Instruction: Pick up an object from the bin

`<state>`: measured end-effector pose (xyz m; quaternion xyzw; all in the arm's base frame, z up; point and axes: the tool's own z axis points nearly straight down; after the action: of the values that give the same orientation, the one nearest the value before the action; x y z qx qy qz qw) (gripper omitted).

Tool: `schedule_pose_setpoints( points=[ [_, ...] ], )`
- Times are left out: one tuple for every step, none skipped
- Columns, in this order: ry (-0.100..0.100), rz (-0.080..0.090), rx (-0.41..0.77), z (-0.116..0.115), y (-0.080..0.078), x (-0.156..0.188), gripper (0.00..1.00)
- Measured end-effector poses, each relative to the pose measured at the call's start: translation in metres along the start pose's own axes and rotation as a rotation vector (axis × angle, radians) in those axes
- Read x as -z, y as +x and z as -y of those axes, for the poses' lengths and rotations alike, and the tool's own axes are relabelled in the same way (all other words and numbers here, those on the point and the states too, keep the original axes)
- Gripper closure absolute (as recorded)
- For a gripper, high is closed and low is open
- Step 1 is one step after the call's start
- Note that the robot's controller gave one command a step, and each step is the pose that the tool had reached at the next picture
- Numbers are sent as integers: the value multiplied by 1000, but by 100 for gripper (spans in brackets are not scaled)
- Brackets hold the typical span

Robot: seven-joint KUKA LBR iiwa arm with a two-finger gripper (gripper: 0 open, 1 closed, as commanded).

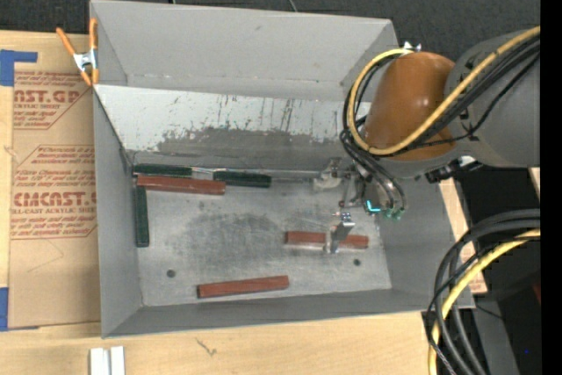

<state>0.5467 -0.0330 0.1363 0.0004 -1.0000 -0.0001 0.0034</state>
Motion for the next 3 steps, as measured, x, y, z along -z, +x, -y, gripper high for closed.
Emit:
schedule_pose_setpoints(
  points=[
    [1, 7, 0, 0, -2, 4, 0],
    [1, 27, -9, 8, -17, -60, 100],
    [1, 27, -9, 8, -17, -60, 100]
  ],
)
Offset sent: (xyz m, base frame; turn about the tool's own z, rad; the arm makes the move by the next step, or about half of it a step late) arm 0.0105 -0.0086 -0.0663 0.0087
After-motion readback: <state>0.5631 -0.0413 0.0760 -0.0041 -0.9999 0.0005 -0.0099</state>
